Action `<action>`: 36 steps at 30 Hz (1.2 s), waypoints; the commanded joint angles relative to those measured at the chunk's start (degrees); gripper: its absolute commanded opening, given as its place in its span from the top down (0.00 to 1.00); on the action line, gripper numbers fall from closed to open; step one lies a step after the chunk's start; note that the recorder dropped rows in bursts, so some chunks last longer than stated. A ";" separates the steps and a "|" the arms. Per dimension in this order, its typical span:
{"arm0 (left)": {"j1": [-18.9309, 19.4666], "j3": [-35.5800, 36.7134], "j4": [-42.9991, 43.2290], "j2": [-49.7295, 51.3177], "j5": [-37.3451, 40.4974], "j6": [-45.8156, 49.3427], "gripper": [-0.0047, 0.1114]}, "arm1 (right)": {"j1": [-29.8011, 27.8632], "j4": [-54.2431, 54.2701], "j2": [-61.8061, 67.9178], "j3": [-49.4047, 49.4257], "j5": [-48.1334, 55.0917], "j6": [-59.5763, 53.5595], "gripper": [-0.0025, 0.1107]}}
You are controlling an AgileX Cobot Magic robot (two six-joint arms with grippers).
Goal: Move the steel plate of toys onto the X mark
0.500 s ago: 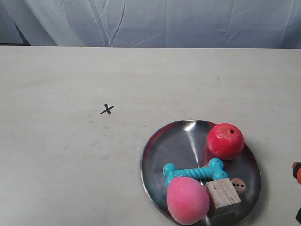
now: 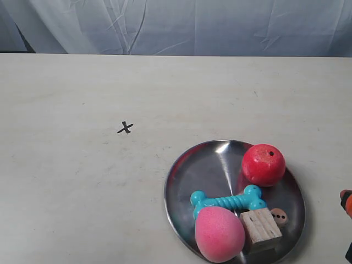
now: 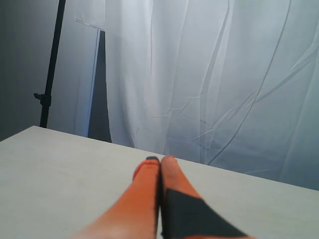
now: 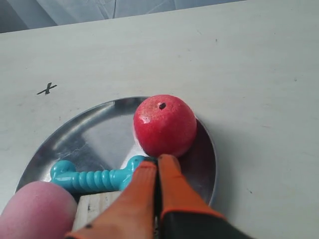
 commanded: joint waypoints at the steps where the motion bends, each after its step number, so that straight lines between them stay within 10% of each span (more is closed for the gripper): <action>1: -1.24 0.21 0.14 -0.34 -0.45 0.11 0.96 | 0.10 -0.01 -0.33 0.17 -2.84 0.06 0.99; 6: -2.72 0.21 0.14 -0.34 -0.45 0.11 0.96 | 0.10 1.86 -0.33 0.17 -4.26 0.06 0.99; 15: -2.69 0.21 0.14 -0.34 -3.68 0.11 0.96 | 0.10 41.05 -0.33 0.17 -7.13 0.28 0.99; 30: -2.69 -1.95 -1.60 -0.34 -8.79 -12.50 0.96 | 0.10 46.12 -0.33 0.17 -41.81 0.06 0.99; 36: -2.74 -7.42 5.04 -0.34 -32.54 -19.96 0.96 | 0.10 41.32 -0.33 0.07 -43.26 0.06 0.99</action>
